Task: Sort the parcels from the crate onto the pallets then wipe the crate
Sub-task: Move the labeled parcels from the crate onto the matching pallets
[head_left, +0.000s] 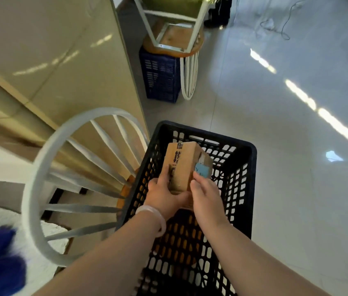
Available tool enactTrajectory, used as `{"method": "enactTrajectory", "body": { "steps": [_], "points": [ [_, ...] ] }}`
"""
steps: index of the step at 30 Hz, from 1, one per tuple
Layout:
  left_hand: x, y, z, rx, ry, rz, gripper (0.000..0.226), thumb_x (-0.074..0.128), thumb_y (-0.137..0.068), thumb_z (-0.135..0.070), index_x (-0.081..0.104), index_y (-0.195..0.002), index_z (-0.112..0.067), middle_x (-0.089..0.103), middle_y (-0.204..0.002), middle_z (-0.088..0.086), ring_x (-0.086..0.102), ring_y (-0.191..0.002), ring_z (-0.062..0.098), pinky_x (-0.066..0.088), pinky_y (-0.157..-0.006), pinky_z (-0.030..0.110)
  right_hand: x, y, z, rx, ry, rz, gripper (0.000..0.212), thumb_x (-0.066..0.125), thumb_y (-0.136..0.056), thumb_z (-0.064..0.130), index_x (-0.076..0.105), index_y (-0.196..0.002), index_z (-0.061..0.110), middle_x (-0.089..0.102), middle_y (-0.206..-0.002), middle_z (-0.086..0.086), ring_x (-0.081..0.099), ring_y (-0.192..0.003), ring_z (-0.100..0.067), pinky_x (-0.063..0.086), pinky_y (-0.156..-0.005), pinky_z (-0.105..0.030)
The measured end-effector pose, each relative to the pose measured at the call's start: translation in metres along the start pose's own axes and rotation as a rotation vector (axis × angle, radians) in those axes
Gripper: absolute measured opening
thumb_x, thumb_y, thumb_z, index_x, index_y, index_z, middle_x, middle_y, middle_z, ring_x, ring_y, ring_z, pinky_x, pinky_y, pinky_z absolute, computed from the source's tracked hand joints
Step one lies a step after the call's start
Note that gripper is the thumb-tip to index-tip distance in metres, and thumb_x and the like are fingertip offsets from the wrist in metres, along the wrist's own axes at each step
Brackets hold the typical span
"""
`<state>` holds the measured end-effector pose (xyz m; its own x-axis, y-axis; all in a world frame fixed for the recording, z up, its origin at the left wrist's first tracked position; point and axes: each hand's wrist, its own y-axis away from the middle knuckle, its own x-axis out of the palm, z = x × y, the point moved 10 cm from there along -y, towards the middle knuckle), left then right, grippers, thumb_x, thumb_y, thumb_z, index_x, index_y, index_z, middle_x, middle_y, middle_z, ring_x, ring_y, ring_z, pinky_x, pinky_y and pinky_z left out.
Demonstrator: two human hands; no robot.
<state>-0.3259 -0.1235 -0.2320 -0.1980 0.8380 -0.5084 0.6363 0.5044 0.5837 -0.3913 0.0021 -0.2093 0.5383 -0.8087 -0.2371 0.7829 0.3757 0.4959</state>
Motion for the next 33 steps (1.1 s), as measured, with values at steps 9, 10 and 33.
{"method": "enactTrajectory", "body": {
  "steps": [9,10,33],
  "points": [
    [-0.064,0.070,-0.003,-0.005,0.530,0.130,0.095,0.074,-0.062,-0.043,0.027,-0.144,-0.052,0.056,-0.132,0.000,0.064,-0.105,0.021,0.054,-0.078,0.035,-0.034,0.045,0.058,-0.202,0.422,-0.094,0.067,0.056,-0.094,0.044,0.023,-0.152,0.038,0.026,-0.156,0.004,0.026,-0.143,-0.020,0.038,-0.111,-0.053],
    [-0.067,0.075,-0.004,-0.005,0.575,0.148,0.093,0.073,-0.063,-0.040,0.029,-0.144,-0.052,0.059,-0.129,0.000,0.065,-0.104,0.022,0.054,-0.076,0.035,-0.038,0.048,0.062,-0.171,0.353,-0.093,0.073,0.059,-0.093,0.043,0.018,-0.153,0.038,0.025,-0.157,0.003,0.027,-0.144,-0.021,0.036,-0.112,-0.052],
    [-0.123,0.132,-0.039,0.197,0.774,0.185,0.071,0.077,-0.080,-0.011,0.046,-0.140,-0.035,0.072,-0.113,0.002,0.071,-0.098,0.021,0.058,-0.085,0.035,-0.005,0.085,0.090,0.094,-0.276,0.211,0.055,0.066,-0.086,0.049,0.044,-0.134,0.034,0.074,-0.105,-0.002,0.070,-0.096,-0.028,0.056,-0.085,-0.052]
  ]
}}
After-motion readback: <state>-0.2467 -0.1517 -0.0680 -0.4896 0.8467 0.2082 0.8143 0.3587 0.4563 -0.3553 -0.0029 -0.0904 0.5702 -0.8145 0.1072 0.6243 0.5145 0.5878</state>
